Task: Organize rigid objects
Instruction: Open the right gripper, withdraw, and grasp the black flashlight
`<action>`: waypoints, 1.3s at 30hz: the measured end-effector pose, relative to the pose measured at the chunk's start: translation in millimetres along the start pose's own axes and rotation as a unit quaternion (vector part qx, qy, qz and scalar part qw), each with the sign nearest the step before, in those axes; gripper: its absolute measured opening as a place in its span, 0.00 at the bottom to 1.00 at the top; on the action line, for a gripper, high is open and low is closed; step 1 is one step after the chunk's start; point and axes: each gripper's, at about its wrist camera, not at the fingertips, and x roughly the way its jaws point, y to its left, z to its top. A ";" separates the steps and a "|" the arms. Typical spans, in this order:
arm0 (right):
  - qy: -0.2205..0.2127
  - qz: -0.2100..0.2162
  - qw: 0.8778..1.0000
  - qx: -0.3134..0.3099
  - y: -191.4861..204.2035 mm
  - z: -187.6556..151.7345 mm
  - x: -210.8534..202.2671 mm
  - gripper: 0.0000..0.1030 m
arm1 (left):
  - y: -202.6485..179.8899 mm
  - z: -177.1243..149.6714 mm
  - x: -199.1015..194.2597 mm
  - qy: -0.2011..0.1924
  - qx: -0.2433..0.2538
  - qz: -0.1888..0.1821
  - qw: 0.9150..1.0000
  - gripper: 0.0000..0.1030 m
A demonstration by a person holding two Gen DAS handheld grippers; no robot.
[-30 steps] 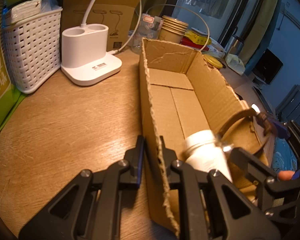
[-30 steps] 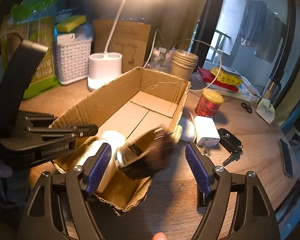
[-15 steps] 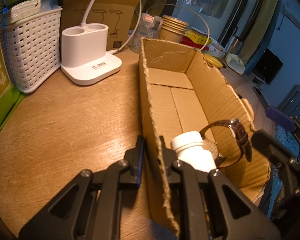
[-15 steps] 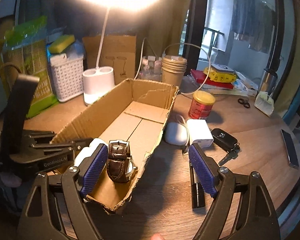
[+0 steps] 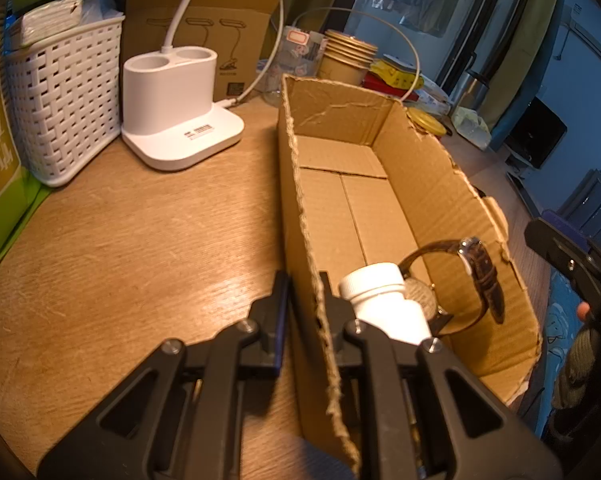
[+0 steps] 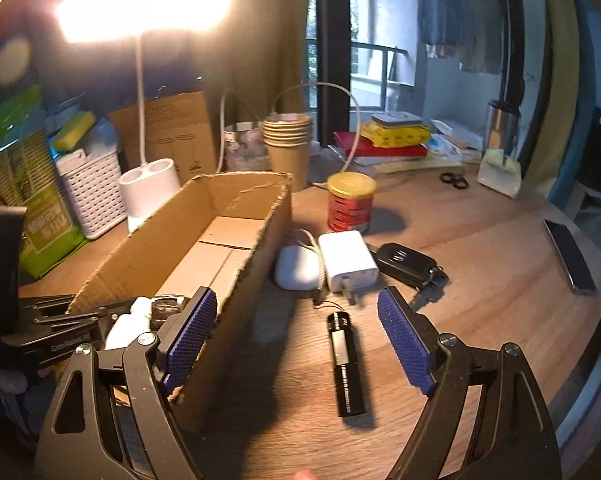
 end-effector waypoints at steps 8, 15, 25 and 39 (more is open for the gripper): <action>0.007 -0.022 1.000 0.011 -15.1 -5.6 8.4 0.83 | 0.0 0.1 0.1 0.000 0.000 0.000 1.000 0.13; 0.031 -0.020 0.999 0.030 -29.7 -15.0 25.2 0.77 | 0.0 0.0 0.1 0.000 0.000 0.000 1.000 0.13; 0.074 -0.020 0.997 0.029 -30.8 -28.4 52.1 0.58 | 0.0 0.2 0.2 0.000 0.000 0.000 1.000 0.13; 0.099 -0.026 0.995 0.018 -27.9 -33.2 63.6 0.35 | 0.0 0.2 0.3 0.000 0.000 0.000 1.000 0.13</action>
